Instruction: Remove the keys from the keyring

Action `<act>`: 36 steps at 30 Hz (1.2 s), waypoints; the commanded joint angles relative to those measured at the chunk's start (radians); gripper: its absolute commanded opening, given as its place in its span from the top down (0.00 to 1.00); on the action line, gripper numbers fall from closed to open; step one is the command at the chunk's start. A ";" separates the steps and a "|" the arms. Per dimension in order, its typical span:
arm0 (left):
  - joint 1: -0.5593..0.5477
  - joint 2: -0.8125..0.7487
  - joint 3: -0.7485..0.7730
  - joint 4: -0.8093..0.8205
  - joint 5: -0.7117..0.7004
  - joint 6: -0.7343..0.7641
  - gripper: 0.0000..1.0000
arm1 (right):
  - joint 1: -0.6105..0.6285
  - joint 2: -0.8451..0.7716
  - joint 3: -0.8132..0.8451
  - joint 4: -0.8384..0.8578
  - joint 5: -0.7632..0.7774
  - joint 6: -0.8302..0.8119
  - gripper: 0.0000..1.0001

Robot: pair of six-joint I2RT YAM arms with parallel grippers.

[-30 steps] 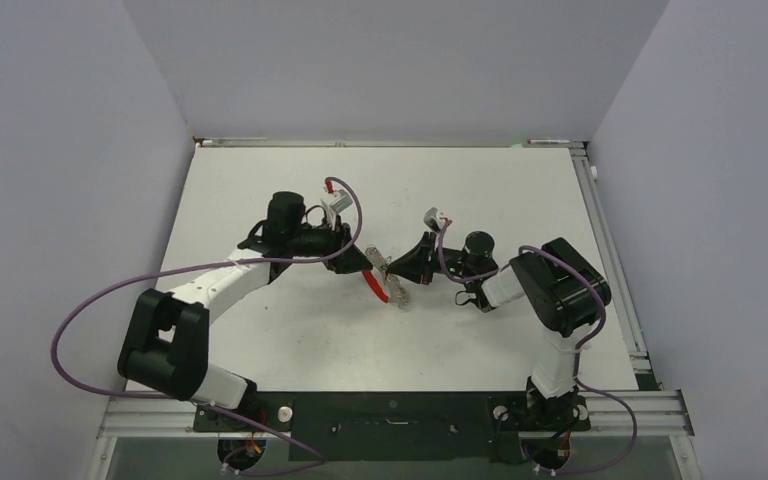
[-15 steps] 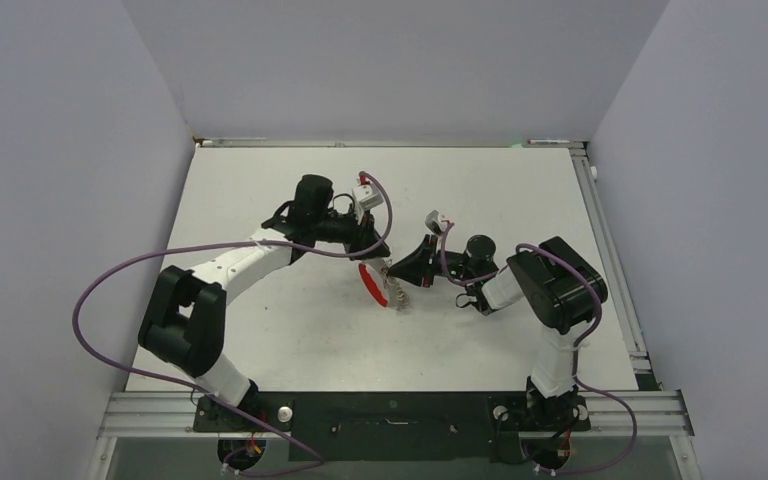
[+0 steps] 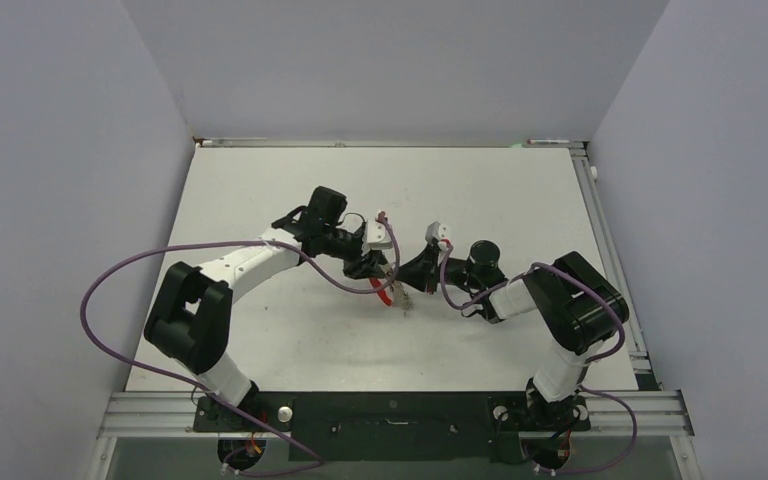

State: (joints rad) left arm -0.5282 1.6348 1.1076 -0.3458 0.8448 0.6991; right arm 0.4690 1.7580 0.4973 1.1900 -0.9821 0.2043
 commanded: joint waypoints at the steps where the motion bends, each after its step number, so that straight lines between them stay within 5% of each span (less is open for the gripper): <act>1: 0.002 -0.006 -0.021 0.022 0.016 0.194 0.66 | 0.044 -0.064 -0.022 -0.022 0.027 -0.210 0.95; 8: -0.021 -0.015 -0.001 0.044 -0.007 0.244 0.66 | 0.057 -0.050 -0.017 -0.053 0.074 -0.234 0.95; 14: -0.057 -0.005 0.060 0.018 -0.165 0.224 0.75 | 0.047 -0.030 -0.014 -0.075 0.102 -0.231 0.95; 18: 0.019 0.006 0.207 -0.302 -0.160 0.283 0.72 | 0.033 -0.047 -0.007 -0.125 0.098 -0.228 0.95; 24: 0.084 -0.134 0.225 -0.539 -0.169 0.466 0.67 | 0.047 -0.046 0.001 -0.128 0.095 -0.231 0.95; 31: -0.067 -0.238 -0.012 -0.169 -0.114 0.513 0.68 | 0.066 -0.091 -0.011 -0.152 0.094 -0.318 0.95; 36: -0.120 -0.167 -0.045 0.006 -0.100 0.473 0.72 | 0.071 -0.106 -0.025 -0.133 0.099 -0.359 0.95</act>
State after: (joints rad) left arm -0.6346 1.4185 1.0740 -0.5529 0.7048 1.1694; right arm 0.5289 1.6917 0.4839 1.0309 -0.8680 -0.0742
